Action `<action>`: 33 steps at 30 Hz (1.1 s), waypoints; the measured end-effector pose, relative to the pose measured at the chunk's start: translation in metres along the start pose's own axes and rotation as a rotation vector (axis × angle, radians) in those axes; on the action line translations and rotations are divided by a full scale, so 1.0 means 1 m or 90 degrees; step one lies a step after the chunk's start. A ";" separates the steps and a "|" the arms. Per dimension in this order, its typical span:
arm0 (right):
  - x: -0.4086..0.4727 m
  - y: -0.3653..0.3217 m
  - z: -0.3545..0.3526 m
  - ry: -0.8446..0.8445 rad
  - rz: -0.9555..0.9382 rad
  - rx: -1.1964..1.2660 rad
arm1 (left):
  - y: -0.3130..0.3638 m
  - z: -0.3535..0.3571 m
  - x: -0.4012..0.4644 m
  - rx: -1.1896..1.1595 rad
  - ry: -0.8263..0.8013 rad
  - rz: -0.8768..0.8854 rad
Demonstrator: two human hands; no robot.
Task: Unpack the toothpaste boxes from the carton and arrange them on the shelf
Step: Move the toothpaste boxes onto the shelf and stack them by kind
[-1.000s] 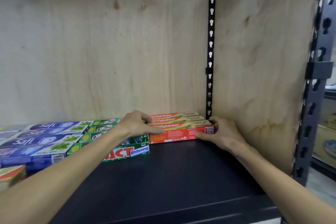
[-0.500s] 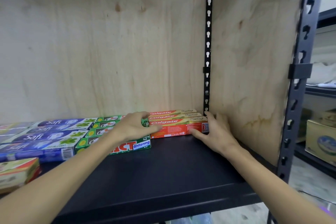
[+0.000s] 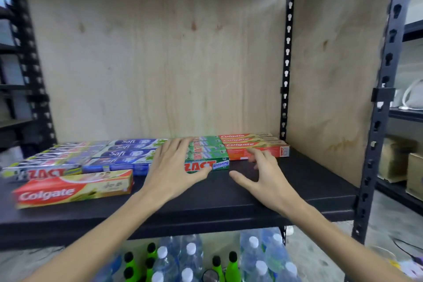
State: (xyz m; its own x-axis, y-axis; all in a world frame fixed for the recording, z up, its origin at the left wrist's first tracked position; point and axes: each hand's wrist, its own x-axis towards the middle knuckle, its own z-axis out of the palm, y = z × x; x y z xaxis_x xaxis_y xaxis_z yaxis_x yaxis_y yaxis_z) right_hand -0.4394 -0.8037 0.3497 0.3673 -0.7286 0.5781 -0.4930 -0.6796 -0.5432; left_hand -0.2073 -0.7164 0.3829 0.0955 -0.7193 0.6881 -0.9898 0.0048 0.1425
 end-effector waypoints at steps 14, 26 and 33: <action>-0.001 -0.143 0.126 -0.190 -0.113 0.051 | -0.177 -0.102 -0.098 0.127 -0.018 -0.236; 0.012 -0.165 0.142 -0.214 -0.111 0.101 | -0.224 -0.137 -0.124 -0.241 -0.124 -0.272; 0.004 -0.121 0.091 -0.231 -0.075 0.096 | -0.197 -0.127 -0.114 -0.382 -0.199 -0.228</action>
State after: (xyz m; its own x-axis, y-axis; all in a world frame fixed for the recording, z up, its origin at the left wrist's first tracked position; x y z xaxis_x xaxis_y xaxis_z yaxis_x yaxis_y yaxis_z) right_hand -0.3063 -0.7320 0.3618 0.6820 -0.6099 0.4036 -0.3195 -0.7449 -0.5857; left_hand -0.0095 -0.5472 0.3660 0.2774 -0.9105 0.3067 -0.6684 0.0464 0.7424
